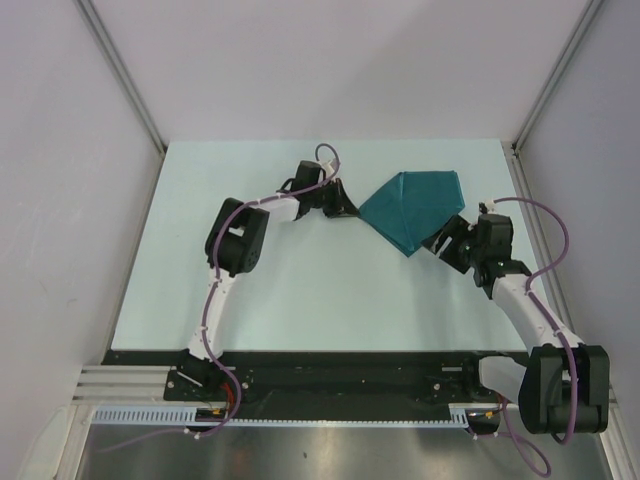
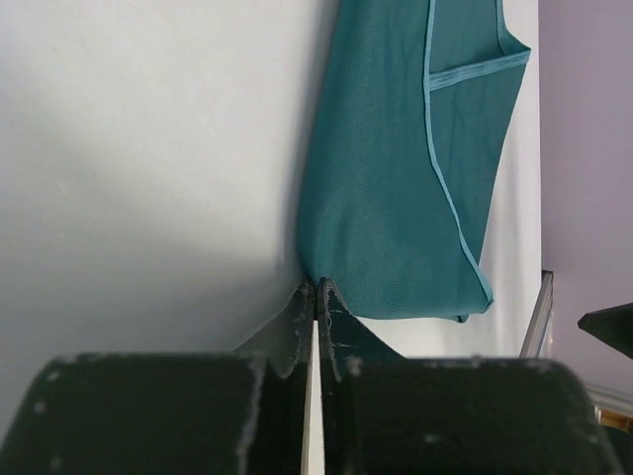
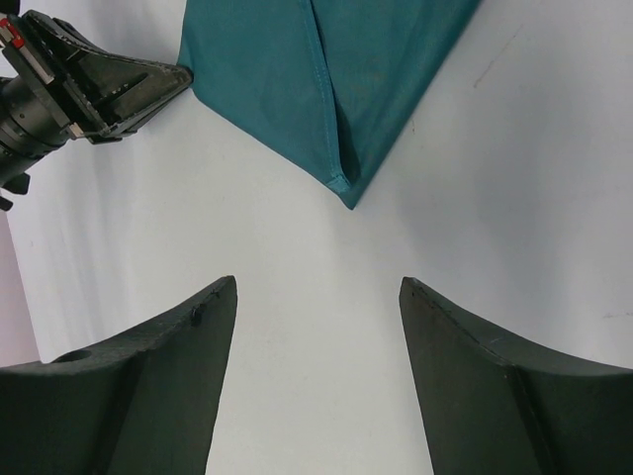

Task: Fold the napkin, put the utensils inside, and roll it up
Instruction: Fold the napkin

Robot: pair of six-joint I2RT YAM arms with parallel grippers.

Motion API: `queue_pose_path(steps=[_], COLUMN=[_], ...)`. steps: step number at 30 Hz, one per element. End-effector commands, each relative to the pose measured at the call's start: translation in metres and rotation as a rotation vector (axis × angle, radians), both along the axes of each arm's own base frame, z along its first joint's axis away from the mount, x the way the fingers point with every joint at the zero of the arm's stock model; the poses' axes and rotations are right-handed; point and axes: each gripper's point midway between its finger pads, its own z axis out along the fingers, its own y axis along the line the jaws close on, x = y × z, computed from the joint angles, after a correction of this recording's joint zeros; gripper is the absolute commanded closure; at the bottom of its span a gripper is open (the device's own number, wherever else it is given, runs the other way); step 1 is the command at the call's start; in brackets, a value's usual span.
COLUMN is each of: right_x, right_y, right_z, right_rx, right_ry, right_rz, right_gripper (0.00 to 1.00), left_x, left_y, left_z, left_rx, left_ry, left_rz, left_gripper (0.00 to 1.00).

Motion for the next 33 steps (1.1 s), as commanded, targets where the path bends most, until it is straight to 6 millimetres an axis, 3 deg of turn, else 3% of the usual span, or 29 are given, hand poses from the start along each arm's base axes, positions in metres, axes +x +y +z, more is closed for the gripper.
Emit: queue_pose_path(steps=[1,4,6,8,9,10,14,18,19,21,22,23,24,25,26,28,30,32,33], right_x=[-0.001,-0.001,-0.003,-0.004,-0.004,-0.004,-0.005,-0.009,-0.009,-0.015,-0.015,-0.021,-0.025,-0.026,-0.034,-0.042,-0.053,-0.058,-0.063], right_y=[-0.005,-0.006,-0.006,-0.009,-0.009,-0.01,-0.008,0.001,0.006,0.022,0.028,0.041,0.047,0.054,0.071,0.088,0.109,0.118,0.128], right_z=[0.005,0.007,0.005,0.004,0.005,0.004,0.001,-0.008,-0.009,-0.021,-0.023,-0.028,-0.037,-0.039,-0.041,-0.049,-0.052,-0.056,-0.059], right_rx=[-0.027,-0.034,-0.041,-0.053,-0.054,-0.061,-0.057,-0.035,-0.032,-0.024,-0.021,-0.017,-0.02,-0.016,-0.006,0.015,0.043,0.051,0.06], right_ry=[-0.023,-0.029,-0.026,-0.022,-0.023,-0.023,-0.021,-0.009,-0.012,0.014,0.013,0.029,0.054,0.054,0.062,0.077,0.089,0.097,0.106], right_rz=[-0.004,-0.004,-0.003,-0.009,-0.01,-0.011,-0.005,0.015,0.026,0.064,0.08,0.115,0.134,0.153,0.2,0.248,0.301,0.318,0.339], right_gripper=[0.28,0.28,0.28,0.28,0.28,0.27,0.28,0.28,0.28,0.28,0.27,0.28,0.28,0.28,0.28,0.28,0.28,0.28,0.28], left_x=[-0.006,-0.009,-0.008,-0.013,-0.014,-0.021,-0.038,-0.059,-0.077,-0.084,-0.103,-0.104,-0.108,-0.124,-0.128,-0.145,-0.151,-0.165,-0.166], left_y=[-0.008,-0.003,0.0,0.009,0.011,0.017,0.036,0.067,0.078,0.09,0.102,0.106,0.117,0.128,0.135,0.156,0.171,0.188,0.191], left_z=[0.007,0.008,0.018,0.013,0.024,0.016,0.019,0.014,0.0,0.012,-0.003,0.012,0.012,-0.001,0.01,0.0,0.01,0.001,0.012], left_rx=[-0.043,-0.036,-0.032,-0.002,-0.002,0.018,0.06,0.127,0.154,0.148,0.17,0.141,0.14,0.152,0.142,0.159,0.154,0.179,0.17], left_ry=[-0.019,-0.026,-0.054,-0.058,-0.079,-0.065,-0.079,-0.087,-0.052,-0.076,-0.035,-0.064,-0.058,-0.023,-0.043,-0.011,-0.028,-0.003,-0.034], left_rz=[-0.03,-0.018,-0.011,0.004,0.009,0.016,0.032,0.102,0.113,0.145,0.157,0.178,0.203,0.215,0.231,0.27,0.311,0.35,0.365], left_gripper=[1.0,1.0,1.0,1.0,1.0,1.0,1.0,1.0,1.0,1.0,1.0,1.0,1.0,1.0,1.0,1.0,1.0,1.0,1.0])
